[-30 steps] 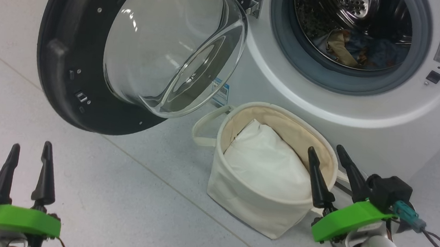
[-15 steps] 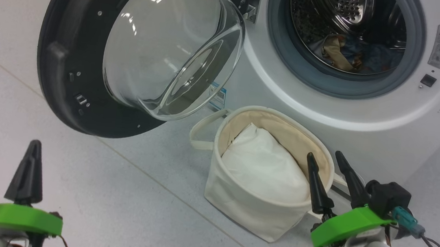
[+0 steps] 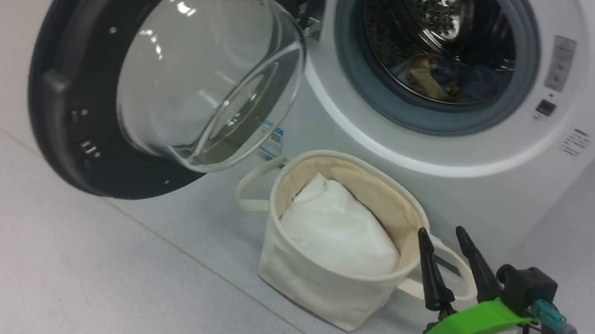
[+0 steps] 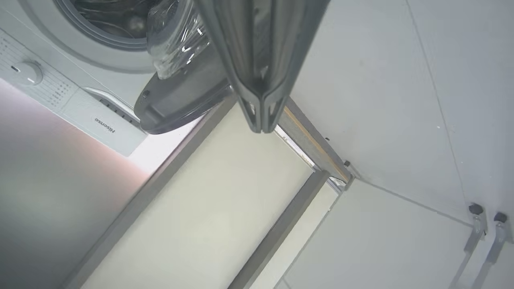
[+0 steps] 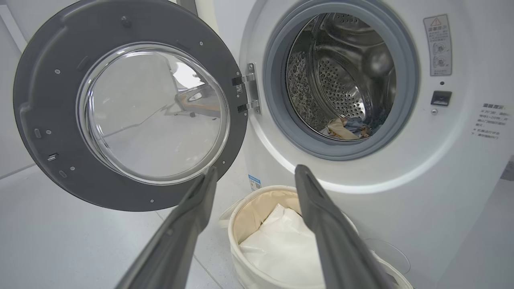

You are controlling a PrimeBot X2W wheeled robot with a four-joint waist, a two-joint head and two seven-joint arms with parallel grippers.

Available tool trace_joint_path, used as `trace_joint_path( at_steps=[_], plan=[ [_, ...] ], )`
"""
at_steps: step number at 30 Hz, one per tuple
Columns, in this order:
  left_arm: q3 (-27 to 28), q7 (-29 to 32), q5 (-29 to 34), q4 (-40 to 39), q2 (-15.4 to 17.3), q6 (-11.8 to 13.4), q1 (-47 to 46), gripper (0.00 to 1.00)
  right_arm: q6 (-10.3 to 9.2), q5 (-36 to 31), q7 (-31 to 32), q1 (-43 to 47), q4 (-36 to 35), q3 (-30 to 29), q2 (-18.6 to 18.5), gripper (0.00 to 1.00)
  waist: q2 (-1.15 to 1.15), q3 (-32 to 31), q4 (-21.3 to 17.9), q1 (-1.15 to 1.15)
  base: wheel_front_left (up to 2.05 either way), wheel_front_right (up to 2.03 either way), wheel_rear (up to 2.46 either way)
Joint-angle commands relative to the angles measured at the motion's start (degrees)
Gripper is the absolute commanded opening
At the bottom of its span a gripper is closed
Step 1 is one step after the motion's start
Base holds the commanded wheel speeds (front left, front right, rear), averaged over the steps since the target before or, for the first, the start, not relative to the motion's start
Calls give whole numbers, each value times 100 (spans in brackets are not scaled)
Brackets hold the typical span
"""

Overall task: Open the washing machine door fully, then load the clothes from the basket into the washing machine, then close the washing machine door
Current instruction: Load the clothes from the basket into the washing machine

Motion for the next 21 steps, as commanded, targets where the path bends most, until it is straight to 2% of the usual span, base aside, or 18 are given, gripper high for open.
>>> trace_joint_path(
  at_steps=[1, 9, 15, 20, 21],
  plan=[
    [302, 129, -198, 71, 318, 55, -380, 0, 3, -48, -70, -95, -209, 47, -52, 100, 0, 18, -170, 0, 0, 0, 0],
    [1232, 1114, -1519, 1912, 756, 322, -1454, 0, 3, -104, -70, -214, -228, 90, -246, 100, 0, 277, -797, 0, 0, 0, 0],
    [1851, 1649, -2314, 2899, 1139, 373, -2059, 0, 3, -144, -70, -408, -241, 120, -357, 100, 0, 512, -1226, 0, 0, 0, 0],
    [1974, 2283, -2583, 3524, 1392, 441, -2260, 0, 3, -158, -70, -492, -244, 106, -405, 100, 0, 603, -1441, 0, 0, 0, 0],
    [1936, 2568, -2617, 3706, 1438, 421, -2302, 0, 3, -158, -70, -500, -245, 93, -416, 100, 0, 619, -1469, 0, 0, 0, 0]
  ],
)
